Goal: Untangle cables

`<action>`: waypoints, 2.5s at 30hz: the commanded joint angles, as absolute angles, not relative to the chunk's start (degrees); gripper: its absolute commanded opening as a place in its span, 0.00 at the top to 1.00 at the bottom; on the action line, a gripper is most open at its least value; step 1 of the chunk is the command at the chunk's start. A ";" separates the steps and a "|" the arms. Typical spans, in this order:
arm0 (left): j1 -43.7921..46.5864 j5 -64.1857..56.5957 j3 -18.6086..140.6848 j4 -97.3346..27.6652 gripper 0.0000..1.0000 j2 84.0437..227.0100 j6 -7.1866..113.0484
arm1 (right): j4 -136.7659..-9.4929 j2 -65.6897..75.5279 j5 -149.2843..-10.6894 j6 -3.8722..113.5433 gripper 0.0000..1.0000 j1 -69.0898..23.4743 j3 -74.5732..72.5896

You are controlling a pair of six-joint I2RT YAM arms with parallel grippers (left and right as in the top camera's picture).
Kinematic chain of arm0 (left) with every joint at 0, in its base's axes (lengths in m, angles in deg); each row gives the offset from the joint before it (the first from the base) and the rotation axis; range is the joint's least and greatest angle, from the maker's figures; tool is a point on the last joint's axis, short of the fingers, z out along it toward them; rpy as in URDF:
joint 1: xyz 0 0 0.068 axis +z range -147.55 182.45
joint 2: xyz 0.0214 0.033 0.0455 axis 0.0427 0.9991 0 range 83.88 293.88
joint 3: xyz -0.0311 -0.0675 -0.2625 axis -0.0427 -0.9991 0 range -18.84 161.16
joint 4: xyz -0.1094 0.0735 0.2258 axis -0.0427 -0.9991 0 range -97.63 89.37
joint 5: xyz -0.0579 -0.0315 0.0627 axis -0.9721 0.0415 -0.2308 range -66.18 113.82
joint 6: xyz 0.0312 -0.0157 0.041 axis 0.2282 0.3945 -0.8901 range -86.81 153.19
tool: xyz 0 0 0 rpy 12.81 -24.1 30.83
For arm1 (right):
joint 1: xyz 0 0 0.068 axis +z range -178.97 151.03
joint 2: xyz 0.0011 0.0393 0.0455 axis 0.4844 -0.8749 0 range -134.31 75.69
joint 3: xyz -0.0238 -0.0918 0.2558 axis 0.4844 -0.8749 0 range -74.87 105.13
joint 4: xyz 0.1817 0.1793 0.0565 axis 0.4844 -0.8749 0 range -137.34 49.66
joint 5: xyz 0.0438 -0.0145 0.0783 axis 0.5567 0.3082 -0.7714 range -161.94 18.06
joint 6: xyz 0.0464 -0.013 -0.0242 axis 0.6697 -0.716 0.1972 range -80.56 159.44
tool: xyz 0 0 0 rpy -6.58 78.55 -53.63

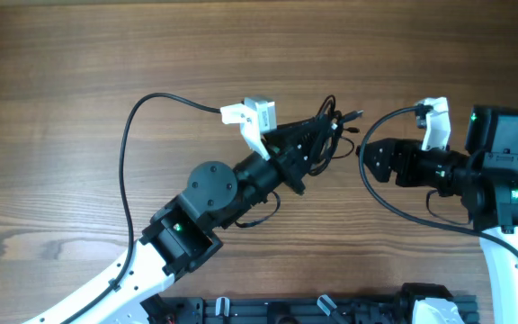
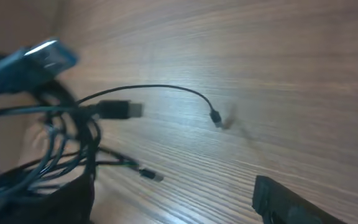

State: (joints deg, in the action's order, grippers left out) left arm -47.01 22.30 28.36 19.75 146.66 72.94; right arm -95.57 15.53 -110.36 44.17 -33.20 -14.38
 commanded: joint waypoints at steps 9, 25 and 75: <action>-46.96 21.97 29.13 21.98 0.96 145.92 75.35 | -92.11 15.03 -116.15 37.94 0.09 -33.31 -14.66; -46.96 20.86 29.13 24.30 0.96 145.92 80.39 | -88.96 7.84 -116.11 38.16 0.08 -33.31 -14.99; -33.37 15.33 29.13 11.73 0.96 130.36 76.83 | -84.59 -0.51 -90.82 58.11 0.00 -33.44 -14.99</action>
